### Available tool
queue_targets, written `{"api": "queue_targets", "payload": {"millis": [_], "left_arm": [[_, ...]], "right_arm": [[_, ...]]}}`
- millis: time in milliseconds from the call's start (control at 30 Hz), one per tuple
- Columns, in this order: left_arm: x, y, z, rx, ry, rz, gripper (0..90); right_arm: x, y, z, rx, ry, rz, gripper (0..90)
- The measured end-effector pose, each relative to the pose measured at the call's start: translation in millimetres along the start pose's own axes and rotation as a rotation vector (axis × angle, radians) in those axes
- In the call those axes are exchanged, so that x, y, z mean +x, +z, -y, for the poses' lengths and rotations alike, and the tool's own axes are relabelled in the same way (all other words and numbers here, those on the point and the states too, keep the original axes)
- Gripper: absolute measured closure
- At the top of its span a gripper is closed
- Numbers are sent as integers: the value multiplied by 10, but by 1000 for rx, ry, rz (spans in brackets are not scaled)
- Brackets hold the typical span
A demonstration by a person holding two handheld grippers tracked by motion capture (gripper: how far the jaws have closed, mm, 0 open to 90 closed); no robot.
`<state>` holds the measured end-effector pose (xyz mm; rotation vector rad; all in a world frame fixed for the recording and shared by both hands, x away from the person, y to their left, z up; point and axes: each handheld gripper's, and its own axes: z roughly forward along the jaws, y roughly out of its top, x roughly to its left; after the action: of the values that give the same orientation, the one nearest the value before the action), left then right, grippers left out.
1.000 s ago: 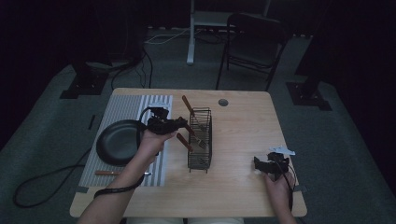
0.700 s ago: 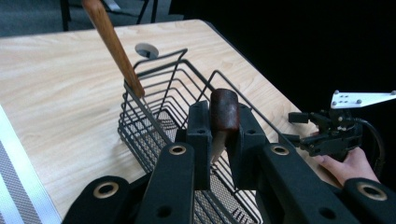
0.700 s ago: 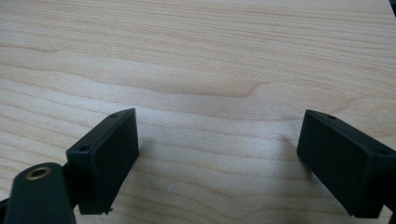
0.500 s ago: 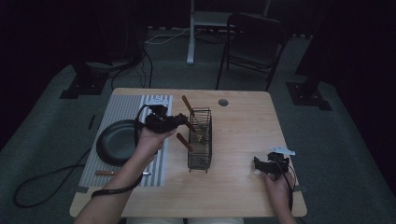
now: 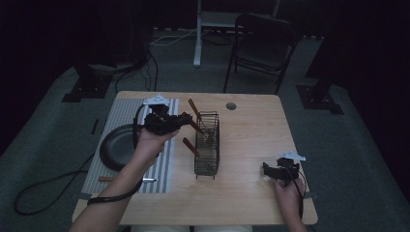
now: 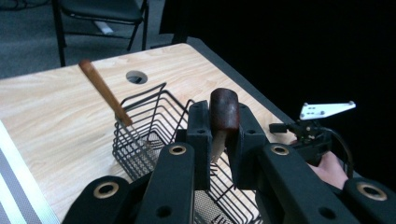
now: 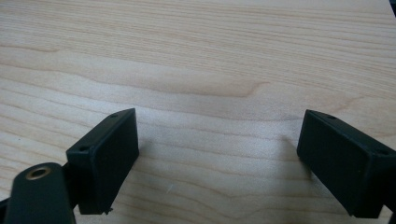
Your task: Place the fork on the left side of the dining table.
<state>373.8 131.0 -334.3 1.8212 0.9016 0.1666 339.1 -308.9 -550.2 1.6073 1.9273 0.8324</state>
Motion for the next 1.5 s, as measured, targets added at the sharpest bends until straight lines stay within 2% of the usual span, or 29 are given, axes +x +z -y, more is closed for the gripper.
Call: {"api": "queue_targets", "payload": {"millis": [100,267,467,600,833,1067,1167,1200,1233,1267,1333,1367,1400,1433,1467,1500], "left_arm": [[-18,-59,-52,-18,8,-6,805],[13,-156,-120,-56,-1,-2,805],[111,-235,-158,-90,-28,-7,805],[172,-269,-138,-116,-62,-5,805],[195,-373,-175,-155,-70,13,805],[239,-528,-253,-184,-57,-34,805],[307,-618,-274,-193,-56,-79,805],[307,-618,-274,-193,-56,-79,805],[362,-654,-271,-198,-61,-92,805],[362,-654,-271,-198,-61,-92,805],[465,-690,-250,-205,-77,-126,805],[465,-690,-250,-205,-77,-126,805],[551,-711,-228,-206,-97,-136,805],[551,-711,-228,-206,-97,-136,805],[624,-728,-203,-207,-111,-161,805],[624,-728,-203,-207,-111,-161,805]], "right_arm": [[0,0,0,0,0,0,123],[0,0,0,0,0,0,123],[0,0,0,0,0,0,123],[0,0,0,0,0,0,123],[0,0,0,0,0,0,123],[0,0,0,0,0,0,123],[0,0,0,0,0,0,123],[0,0,0,0,0,0,123],[0,0,0,0,0,0,123],[0,0,0,0,0,0,123],[0,0,0,0,0,0,123],[0,0,0,0,0,0,123],[1,0,0,0,1,0,123],[1,0,0,0,1,0,123],[0,1,0,-1,0,0,123],[0,1,0,-1,0,0,123]]}}
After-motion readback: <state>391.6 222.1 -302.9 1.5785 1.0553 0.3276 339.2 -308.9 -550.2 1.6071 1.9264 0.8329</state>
